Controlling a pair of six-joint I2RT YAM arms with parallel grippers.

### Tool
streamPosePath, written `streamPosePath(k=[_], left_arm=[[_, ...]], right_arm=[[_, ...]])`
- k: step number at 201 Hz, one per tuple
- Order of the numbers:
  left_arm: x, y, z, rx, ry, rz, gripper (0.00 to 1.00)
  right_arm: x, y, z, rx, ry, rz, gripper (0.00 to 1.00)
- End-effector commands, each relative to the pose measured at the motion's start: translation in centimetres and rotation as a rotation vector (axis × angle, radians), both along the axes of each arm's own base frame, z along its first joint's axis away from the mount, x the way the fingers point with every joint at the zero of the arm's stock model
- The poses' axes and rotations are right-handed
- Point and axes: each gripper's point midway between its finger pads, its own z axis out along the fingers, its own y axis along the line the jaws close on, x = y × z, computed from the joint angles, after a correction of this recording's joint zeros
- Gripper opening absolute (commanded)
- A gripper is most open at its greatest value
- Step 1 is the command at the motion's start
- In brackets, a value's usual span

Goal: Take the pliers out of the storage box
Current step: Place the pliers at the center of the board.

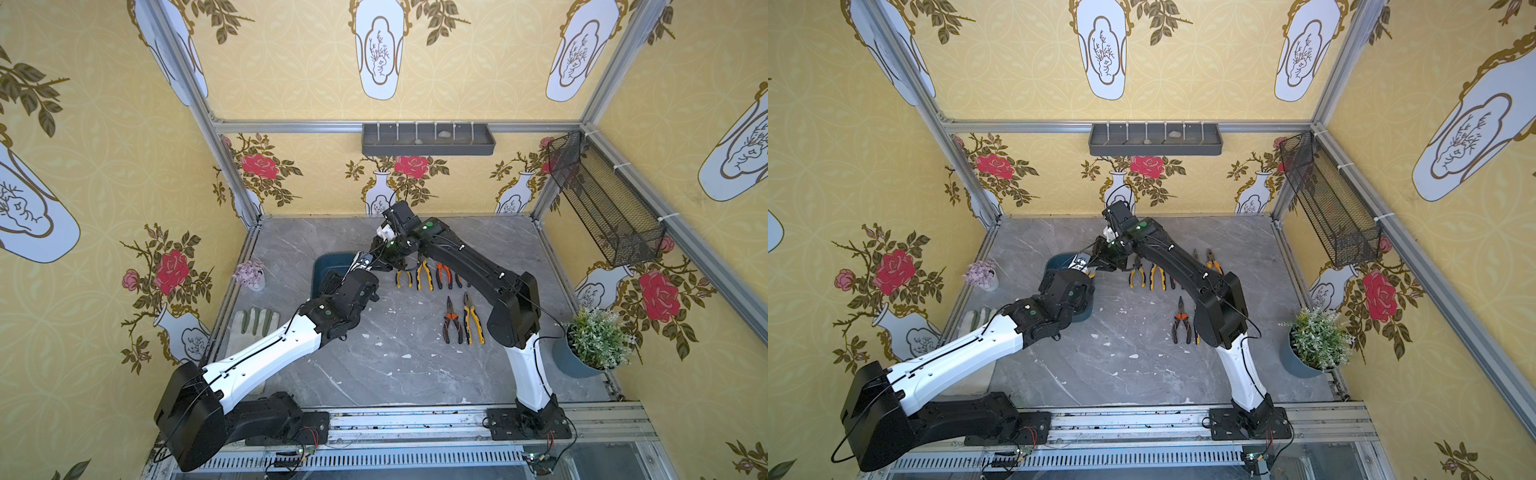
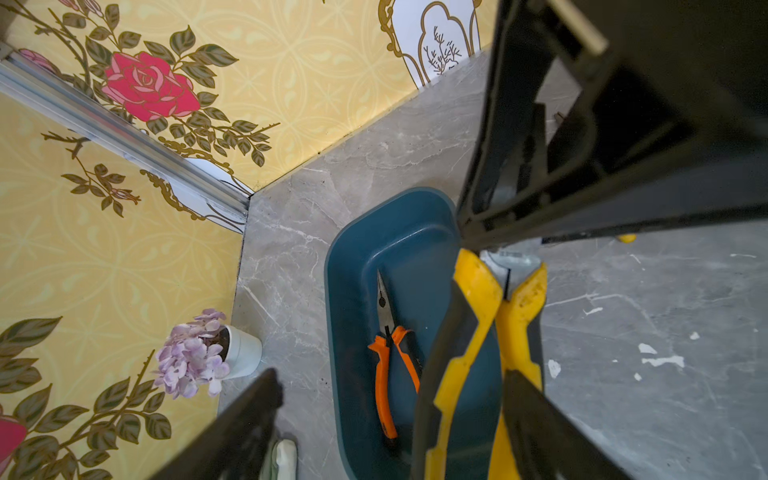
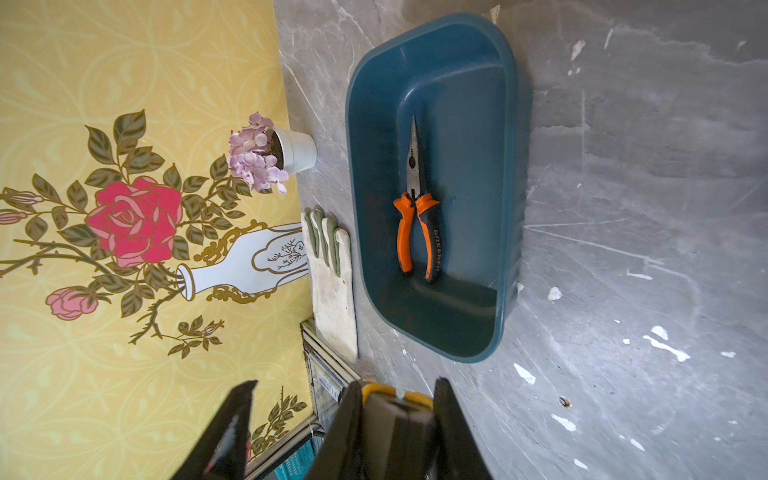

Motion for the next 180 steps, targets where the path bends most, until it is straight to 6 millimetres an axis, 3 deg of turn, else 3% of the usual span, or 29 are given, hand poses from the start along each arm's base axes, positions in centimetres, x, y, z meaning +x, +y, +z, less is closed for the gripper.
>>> streamPosePath(k=[1,45,74,103,180], left_arm=[[-0.9,0.8,0.4,-0.069,-0.004,0.026,0.99],[-3.4,3.2,2.5,-0.189,-0.059,0.052,0.99],[-4.0,3.3,1.5,-0.213,-0.031,0.047,0.99],[-3.9,2.7,-0.1,-0.235,0.002,0.043,0.99],[-3.5,1.1,-1.6,-0.258,0.048,0.009,0.99]], right_arm=[[0.5,-0.6,1.2,0.011,-0.044,-0.004,0.0],[0.2,-7.2,0.0,-0.156,-0.12,0.006,0.0],[-2.5,-12.4,-5.1,-0.428,-0.111,0.174,0.0],[-4.2,-16.9,-9.7,-0.61,-0.065,0.212,0.0],[-4.3,-19.3,-15.4,-0.65,0.039,0.194,0.04]])
